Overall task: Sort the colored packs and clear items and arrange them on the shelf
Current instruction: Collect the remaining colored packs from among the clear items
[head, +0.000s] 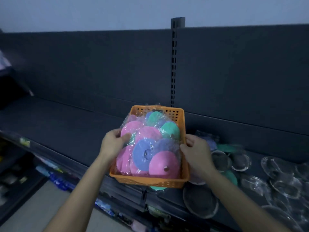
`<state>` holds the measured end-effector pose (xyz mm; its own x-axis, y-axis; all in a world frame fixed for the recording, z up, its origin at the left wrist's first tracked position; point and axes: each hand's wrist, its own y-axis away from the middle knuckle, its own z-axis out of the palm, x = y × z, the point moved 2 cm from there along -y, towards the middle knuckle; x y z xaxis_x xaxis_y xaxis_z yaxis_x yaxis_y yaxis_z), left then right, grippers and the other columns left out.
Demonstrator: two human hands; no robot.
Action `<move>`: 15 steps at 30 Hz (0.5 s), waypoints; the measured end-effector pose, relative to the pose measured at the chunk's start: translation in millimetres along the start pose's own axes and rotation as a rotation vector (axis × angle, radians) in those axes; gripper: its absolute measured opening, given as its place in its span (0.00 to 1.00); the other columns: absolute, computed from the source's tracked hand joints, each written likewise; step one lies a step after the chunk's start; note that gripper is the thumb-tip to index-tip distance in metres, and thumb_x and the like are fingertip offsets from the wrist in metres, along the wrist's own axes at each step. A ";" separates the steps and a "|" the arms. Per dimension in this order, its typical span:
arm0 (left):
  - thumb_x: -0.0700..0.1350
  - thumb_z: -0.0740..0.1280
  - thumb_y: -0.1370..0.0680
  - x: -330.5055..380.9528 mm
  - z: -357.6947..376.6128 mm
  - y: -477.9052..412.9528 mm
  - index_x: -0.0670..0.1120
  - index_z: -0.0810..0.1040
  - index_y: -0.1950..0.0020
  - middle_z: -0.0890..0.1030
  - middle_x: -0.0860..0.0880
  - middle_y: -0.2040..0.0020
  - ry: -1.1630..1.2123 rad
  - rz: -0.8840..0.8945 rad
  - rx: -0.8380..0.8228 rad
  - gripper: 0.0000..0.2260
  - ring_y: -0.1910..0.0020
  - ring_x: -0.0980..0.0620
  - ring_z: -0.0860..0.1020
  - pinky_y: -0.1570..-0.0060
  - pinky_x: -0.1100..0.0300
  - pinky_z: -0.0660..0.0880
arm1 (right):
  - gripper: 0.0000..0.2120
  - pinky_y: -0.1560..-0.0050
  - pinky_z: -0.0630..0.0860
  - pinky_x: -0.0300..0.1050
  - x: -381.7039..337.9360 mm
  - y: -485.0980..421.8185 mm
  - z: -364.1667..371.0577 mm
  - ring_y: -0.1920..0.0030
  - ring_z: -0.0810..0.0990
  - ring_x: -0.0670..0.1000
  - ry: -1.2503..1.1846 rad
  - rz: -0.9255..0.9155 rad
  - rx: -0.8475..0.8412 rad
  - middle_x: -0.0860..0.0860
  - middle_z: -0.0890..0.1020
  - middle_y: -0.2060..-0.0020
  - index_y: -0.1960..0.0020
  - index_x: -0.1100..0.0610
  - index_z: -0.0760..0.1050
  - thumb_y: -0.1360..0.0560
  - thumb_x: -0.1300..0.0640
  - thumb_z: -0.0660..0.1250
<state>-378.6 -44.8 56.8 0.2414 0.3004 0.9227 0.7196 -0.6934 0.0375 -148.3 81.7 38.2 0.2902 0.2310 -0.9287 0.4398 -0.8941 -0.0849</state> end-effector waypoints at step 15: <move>0.55 0.74 0.32 -41.7 -82.7 -95.8 0.46 0.81 0.55 0.85 0.45 0.59 -0.023 -0.151 -0.042 0.14 0.61 0.42 0.84 0.56 0.40 0.80 | 0.14 0.45 0.78 0.59 -9.7 -23.8 122.2 0.49 0.82 0.55 -0.270 0.164 -0.231 0.50 0.85 0.52 0.47 0.52 0.80 0.27 0.65 0.63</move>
<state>-511.4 -45.0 46.5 0.1480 0.4183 0.8961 0.7209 -0.6660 0.1918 -265.4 53.8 5.1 0.1520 -0.0450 -0.9874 0.5946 -0.7938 0.1277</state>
